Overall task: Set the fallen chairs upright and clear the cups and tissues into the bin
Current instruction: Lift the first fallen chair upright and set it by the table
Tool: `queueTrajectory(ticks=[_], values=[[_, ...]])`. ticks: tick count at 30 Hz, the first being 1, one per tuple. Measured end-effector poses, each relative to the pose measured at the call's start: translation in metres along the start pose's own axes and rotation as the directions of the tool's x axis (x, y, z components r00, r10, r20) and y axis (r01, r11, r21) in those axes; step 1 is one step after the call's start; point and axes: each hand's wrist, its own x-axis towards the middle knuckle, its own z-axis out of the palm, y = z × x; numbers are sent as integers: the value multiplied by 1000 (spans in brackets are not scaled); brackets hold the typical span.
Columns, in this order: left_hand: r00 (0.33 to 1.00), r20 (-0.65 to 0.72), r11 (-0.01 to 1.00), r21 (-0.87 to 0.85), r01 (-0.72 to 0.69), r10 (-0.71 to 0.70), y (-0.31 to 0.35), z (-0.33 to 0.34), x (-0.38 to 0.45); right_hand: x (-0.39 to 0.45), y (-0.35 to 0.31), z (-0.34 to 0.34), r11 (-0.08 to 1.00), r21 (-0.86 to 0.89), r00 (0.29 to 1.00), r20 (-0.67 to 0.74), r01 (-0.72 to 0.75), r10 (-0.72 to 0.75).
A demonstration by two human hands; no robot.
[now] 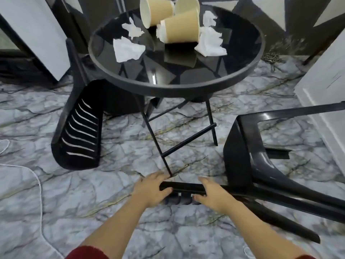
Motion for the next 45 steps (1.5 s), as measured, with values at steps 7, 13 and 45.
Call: queueTrajectory(ticks=[7,13,45], values=[[966,-213,921,-385,57,-149,-59,59,39,59,26,47,987,-115,988,-98,110,-121],[920,-366,784,-608,-123,-139,-71,69,44,83,43,60,981,-142,979,-142,130,-150],[715,-635,785,-267,-559,292,210,-144,-194,-233,-56,-135,921,276,863,-494,274,-108]])
